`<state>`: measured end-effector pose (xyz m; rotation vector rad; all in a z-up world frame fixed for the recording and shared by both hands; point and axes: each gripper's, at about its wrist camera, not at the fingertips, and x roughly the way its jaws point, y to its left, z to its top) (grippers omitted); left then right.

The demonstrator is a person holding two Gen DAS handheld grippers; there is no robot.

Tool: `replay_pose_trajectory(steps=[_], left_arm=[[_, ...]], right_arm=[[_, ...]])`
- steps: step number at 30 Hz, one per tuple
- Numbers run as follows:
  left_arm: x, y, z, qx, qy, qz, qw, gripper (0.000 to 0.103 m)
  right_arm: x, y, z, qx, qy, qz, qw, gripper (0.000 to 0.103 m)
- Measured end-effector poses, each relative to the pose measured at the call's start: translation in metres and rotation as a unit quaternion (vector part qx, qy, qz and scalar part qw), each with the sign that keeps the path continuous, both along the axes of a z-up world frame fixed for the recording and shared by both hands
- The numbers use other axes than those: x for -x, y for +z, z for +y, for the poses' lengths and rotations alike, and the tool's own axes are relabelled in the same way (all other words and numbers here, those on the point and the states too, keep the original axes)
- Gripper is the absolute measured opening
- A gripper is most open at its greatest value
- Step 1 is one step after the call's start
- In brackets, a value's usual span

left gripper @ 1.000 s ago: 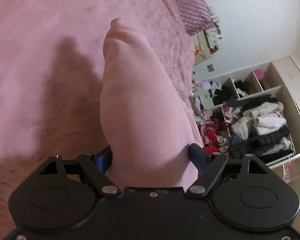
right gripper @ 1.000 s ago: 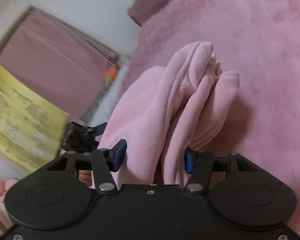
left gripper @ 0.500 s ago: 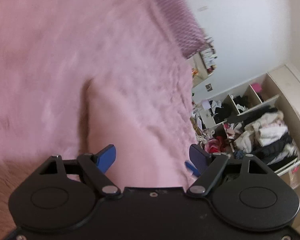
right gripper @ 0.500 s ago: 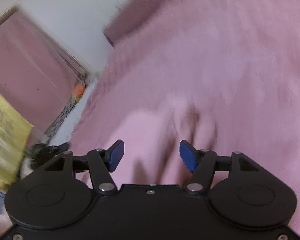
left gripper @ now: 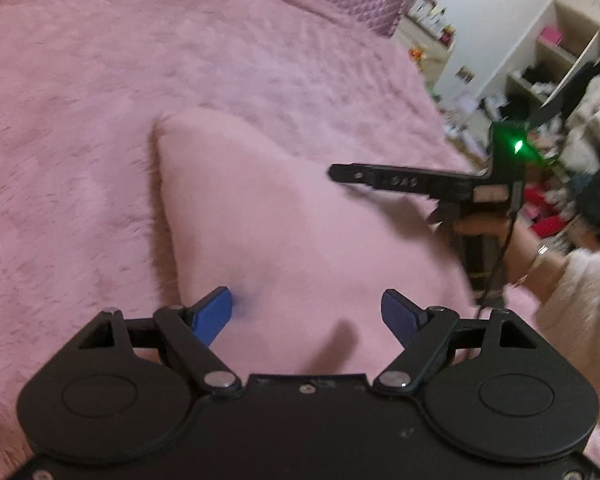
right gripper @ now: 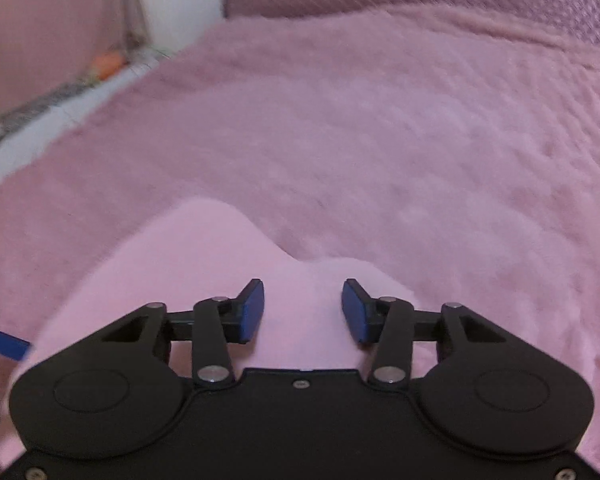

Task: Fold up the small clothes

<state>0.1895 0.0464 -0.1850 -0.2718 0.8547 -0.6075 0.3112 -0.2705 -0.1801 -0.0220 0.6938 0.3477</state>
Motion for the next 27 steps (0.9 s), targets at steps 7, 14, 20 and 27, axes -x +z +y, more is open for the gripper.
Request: replay_pose_trajectory(steps=[7,14,20,27], left_arm=[[0.004,-0.017,-0.017,-0.069,-0.001,-0.034,0.9971,0.087],[0.001,-0.002,-0.014,-0.058,0.011,-0.025,0.9979,0.087],[0.035,0.028,0.007,-0.024,0.024,-0.047,0.9983,0.087],[0.079,0.026,-0.002,-0.059,0.015,-0.063,0.9962,0.087]], right_arm=[[-0.009,-0.017,-0.016,-0.011,-0.015,0.003,1.0,0.038],[0.006,0.003,-0.003,-0.029,-0.02,-0.017,0.999,0.04],[0.116,0.049,-0.001,-0.063,0.022,-0.076,0.995,0.049],[0.226,0.027,0.013,0.002,-0.008,-0.101,0.995,0.054]])
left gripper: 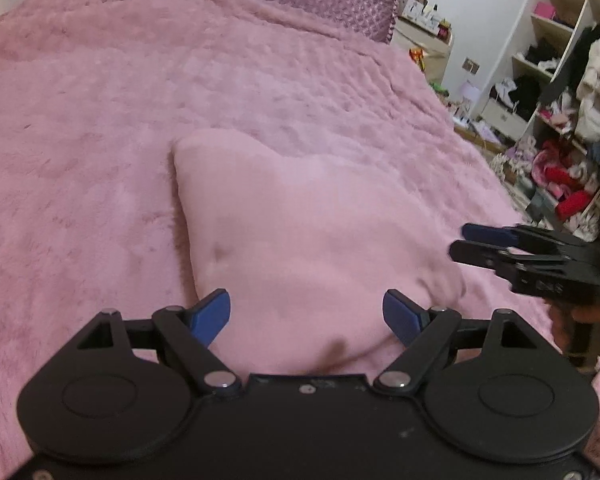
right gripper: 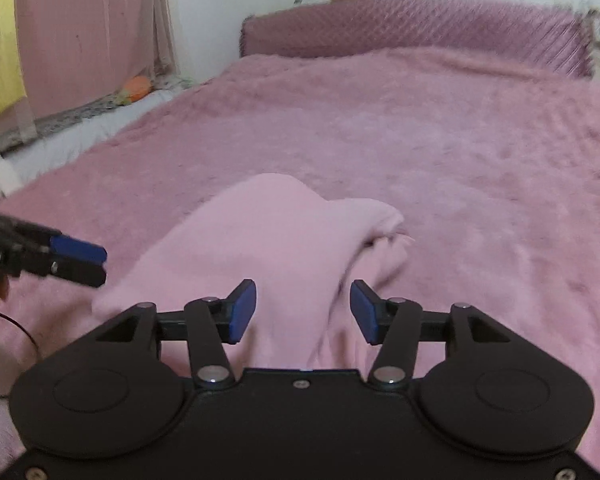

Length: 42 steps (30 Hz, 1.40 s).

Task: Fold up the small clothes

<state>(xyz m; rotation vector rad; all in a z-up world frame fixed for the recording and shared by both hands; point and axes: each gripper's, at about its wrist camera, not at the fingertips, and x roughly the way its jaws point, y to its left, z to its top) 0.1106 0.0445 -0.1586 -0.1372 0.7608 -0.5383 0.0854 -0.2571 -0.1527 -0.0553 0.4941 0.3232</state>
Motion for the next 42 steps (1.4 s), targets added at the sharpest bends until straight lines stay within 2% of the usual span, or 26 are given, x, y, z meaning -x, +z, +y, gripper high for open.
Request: replay_pose_trajectory(steps=[2,4,6,7,11,15,19,21,22,23,25,28,30,33,36,42], left_arm=[[0.002,-0.006,-0.006,0.001,0.0,0.003,1.0,0.087],[0.0,-0.012,-0.012,0.004,-0.001,0.023,0.9997,0.087],[-0.005,-0.02,-0.014,0.014,0.006,0.044,0.9989,0.087],[-0.005,-0.021,-0.015,0.01,0.009,0.046,0.9989,0.087],[-0.01,-0.031,-0.018,0.004,0.008,0.06,0.9981,0.087],[-0.013,-0.042,-0.028,-0.017,0.001,0.064,0.9978,0.087],[-0.012,-0.031,-0.031,-0.021,0.012,0.064,0.9977,0.087],[-0.011,-0.014,-0.027,-0.005,0.028,0.073,0.9969,0.087],[-0.01,-0.004,-0.025,-0.004,0.041,0.075,0.9963,0.087],[-0.008,0.008,-0.024,-0.009,0.058,0.074,0.9956,0.088],[-0.004,0.026,-0.022,-0.034,0.093,0.069,0.9927,0.089],[0.001,0.052,-0.021,-0.074,0.137,0.056,0.9862,0.089],[0.003,0.064,-0.019,-0.087,0.155,0.053,0.9827,0.089],[0.004,0.08,-0.016,-0.091,0.164,0.055,0.9806,0.089],[0.01,0.095,-0.01,-0.099,0.172,0.056,0.9784,0.089],[0.037,0.116,-0.019,-0.138,0.186,0.045,0.9717,0.089]], right_arm=[[0.012,0.002,0.012,0.004,-0.001,-0.023,1.0,0.054],[0.011,0.002,0.021,0.004,0.001,-0.025,1.0,0.054],[0.003,-0.003,0.027,-0.006,0.012,-0.002,1.0,0.053],[-0.002,-0.007,0.028,-0.009,0.012,0.011,1.0,0.047],[-0.012,-0.032,0.023,-0.004,-0.019,0.063,0.998,0.036],[-0.014,-0.048,0.018,-0.014,-0.031,0.072,0.997,0.034],[-0.017,-0.035,0.029,0.007,-0.04,0.081,0.996,0.034],[-0.015,-0.019,0.033,0.0,-0.051,0.09,0.995,0.041],[-0.012,-0.01,0.037,-0.002,-0.06,0.092,0.994,0.053],[-0.008,-0.001,0.04,0.0,-0.073,0.093,0.993,0.071],[-0.002,0.015,0.049,0.009,-0.111,0.09,0.99,0.094],[0.007,0.039,0.065,0.017,-0.144,0.08,0.986,0.096],[0.009,0.049,0.074,0.032,-0.158,0.08,0.984,0.096],[0.011,0.066,0.088,0.039,-0.167,0.089,0.981,0.096],[0.017,0.082,0.094,0.014,-0.179,0.098,0.979,0.097],[0.031,0.098,0.105,0.011,-0.189,0.102,0.977,0.1]])
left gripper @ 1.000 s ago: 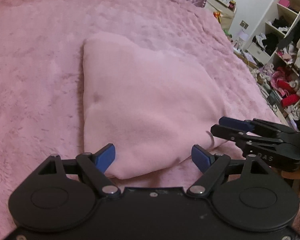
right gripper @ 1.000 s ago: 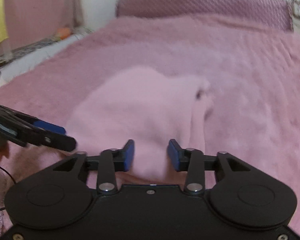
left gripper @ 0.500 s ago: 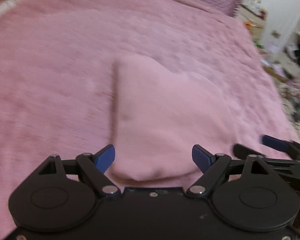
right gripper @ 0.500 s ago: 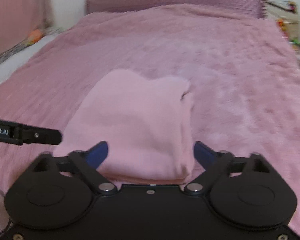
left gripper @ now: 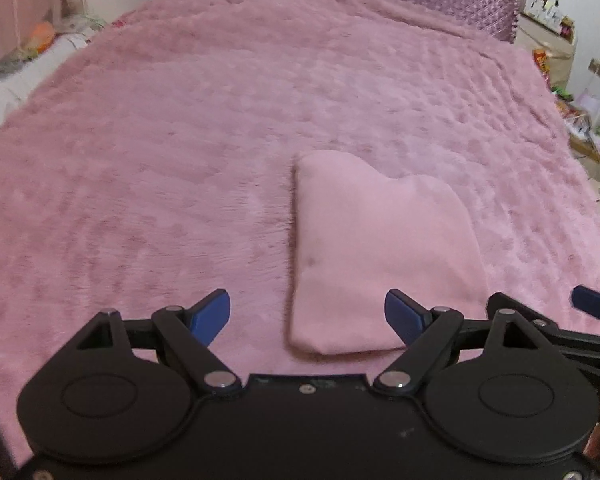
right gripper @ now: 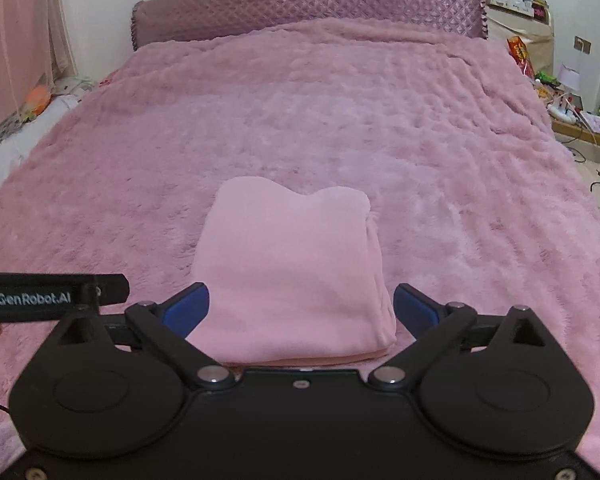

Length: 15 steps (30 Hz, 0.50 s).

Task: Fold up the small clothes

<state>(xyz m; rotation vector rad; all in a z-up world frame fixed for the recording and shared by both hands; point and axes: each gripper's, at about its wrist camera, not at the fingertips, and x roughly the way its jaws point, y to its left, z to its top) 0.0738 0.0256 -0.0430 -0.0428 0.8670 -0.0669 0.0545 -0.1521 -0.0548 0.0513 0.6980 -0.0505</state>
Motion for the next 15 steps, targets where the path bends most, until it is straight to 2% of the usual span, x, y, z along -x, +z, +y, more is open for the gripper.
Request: replay_pose_trajectory(steps=[15], left_arm=[[0.021,0.005,0.002,-0.019,-0.005,0.0,0.9998,0.089]], right_arm=[[0.02,0.014,0.002,0.013,-0.008,-0.004,1.0,0.1]])
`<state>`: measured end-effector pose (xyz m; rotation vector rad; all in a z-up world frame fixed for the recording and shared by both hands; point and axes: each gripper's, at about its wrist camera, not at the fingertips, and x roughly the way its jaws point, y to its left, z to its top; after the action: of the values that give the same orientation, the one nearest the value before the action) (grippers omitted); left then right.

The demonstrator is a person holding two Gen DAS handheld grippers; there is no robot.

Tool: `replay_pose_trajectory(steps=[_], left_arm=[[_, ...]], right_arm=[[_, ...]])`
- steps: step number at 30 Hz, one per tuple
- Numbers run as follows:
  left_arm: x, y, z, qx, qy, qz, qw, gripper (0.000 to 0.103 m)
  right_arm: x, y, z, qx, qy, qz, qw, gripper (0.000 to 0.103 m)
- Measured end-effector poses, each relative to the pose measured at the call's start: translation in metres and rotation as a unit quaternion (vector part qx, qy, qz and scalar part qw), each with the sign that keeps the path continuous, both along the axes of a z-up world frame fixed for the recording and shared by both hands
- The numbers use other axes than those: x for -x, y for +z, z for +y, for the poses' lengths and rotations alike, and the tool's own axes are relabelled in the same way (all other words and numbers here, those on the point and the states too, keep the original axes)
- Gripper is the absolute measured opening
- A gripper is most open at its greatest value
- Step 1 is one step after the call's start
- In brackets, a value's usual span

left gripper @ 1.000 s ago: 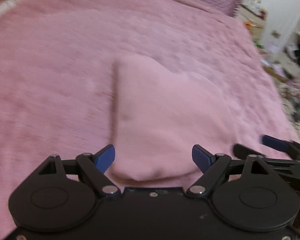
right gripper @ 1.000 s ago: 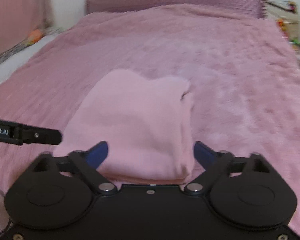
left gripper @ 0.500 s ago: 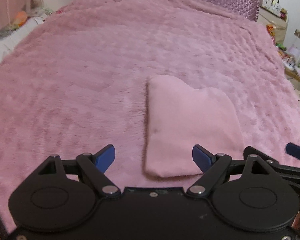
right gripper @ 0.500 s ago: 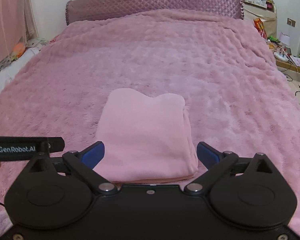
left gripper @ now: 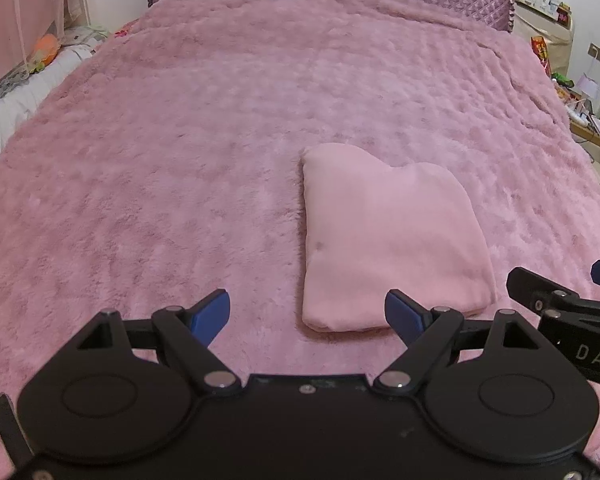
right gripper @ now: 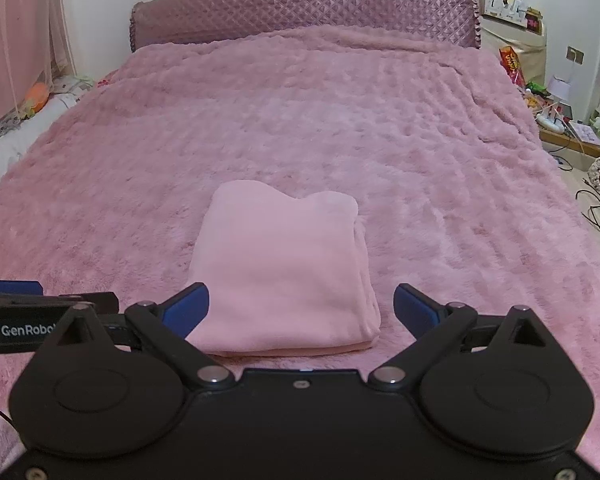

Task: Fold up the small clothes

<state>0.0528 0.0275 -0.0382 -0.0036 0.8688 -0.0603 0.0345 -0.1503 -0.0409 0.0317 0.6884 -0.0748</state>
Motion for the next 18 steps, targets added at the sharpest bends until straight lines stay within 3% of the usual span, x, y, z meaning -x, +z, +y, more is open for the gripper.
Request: replay_pose_trajectory(steps=[18], left_arm=[[0.004,-0.007,-0.014,-0.006,-0.015,0.021,0.9997,0.089]], right_arm=[[0.007,-0.009,-0.006,-0.004,-0.007,0.015,1.0,0.1]])
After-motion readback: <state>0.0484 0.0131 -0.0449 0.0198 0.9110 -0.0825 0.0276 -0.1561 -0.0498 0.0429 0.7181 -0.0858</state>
